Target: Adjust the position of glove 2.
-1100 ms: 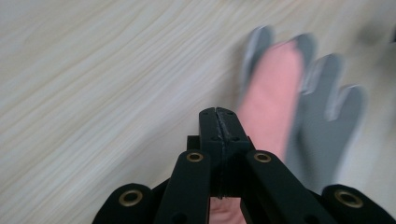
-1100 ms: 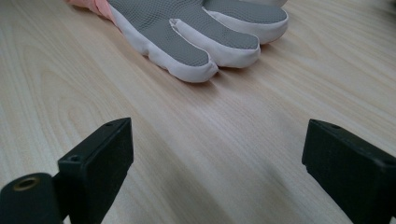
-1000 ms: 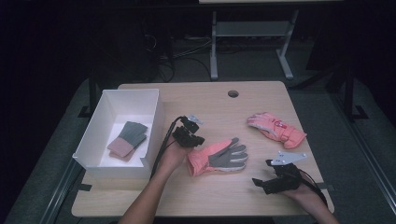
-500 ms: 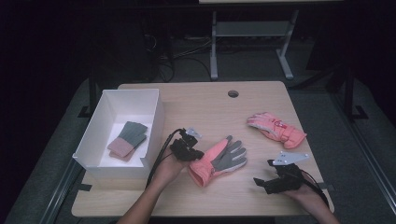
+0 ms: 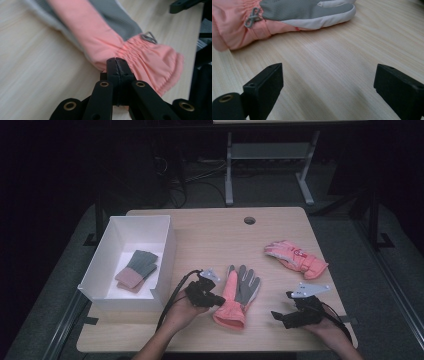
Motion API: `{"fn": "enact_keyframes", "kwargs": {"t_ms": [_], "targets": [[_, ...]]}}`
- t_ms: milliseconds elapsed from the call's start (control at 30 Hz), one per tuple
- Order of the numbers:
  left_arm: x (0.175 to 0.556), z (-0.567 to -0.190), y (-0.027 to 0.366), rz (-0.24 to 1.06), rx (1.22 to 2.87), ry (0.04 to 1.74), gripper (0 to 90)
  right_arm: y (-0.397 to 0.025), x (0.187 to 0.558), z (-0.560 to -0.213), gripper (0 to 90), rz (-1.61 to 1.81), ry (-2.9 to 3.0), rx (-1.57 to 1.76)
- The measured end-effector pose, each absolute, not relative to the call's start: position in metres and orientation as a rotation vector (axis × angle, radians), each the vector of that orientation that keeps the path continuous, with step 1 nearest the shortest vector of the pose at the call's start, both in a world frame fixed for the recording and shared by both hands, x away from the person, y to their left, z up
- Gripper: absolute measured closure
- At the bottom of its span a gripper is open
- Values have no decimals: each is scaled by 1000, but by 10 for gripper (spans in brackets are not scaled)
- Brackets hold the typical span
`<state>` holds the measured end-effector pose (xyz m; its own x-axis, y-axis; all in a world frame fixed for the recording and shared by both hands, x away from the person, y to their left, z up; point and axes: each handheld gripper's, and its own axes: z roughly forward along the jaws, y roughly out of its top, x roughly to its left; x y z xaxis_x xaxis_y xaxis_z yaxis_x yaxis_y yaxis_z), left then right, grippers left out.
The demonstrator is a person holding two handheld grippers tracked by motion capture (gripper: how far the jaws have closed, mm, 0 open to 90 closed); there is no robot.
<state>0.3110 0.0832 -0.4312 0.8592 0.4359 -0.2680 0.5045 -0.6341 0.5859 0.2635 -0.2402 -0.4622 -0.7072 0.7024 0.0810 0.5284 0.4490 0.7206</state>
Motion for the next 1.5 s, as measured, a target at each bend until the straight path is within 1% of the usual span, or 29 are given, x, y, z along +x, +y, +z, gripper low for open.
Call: {"fn": "enact_keyframes", "kwargs": {"t_ms": [233, 467, 633, 933, 1000, 1033, 1100, 1233, 1267, 1300, 1500], "targets": [[303, -436, 60, -168, 2359, 591, 898, -241, 263, -462, 85, 1108, 2467, 1066], [303, -437, 48, -185, 2361, 550, 898, -245, 259, -463, 85, 1107, 2459, 1077], [304, -439, 32, -194, 2355, 490, 898, -251, 252, -462, 85, 1107, 2439, 1101], [307, -440, 25, -193, 2331, 455, 894, -253, 248, -463, 85, 1097, 2442, 1115], [306, -438, 27, -187, 2328, 453, 855, -254, 246, -463, 84, 1098, 2446, 1111], [305, -435, 33, -156, 2347, 452, 832, -254, 246, -463, 85, 1096, 2448, 1102], [303, -434, 41, -146, 2343, 458, 776, -255, 246, -463, 84, 1092, 2454, 1092], [304, -429, 55, -124, 2325, 481, 633, -256, 248, -463, 85, 1093, 2453, 1093], [305, -427, 59, -119, 2313, 494, 633, -256, 248, -462, 88, 1092, 2450, 1098], [305, -427, 66, -109, 2301, 516, 548, -256, 249, -459, 118, 1045, 2456, 1106], [299, -434, 86, -60, 2311, 552, 332, -254, 258, -449, 107, 989, 2515, 1053]]}}
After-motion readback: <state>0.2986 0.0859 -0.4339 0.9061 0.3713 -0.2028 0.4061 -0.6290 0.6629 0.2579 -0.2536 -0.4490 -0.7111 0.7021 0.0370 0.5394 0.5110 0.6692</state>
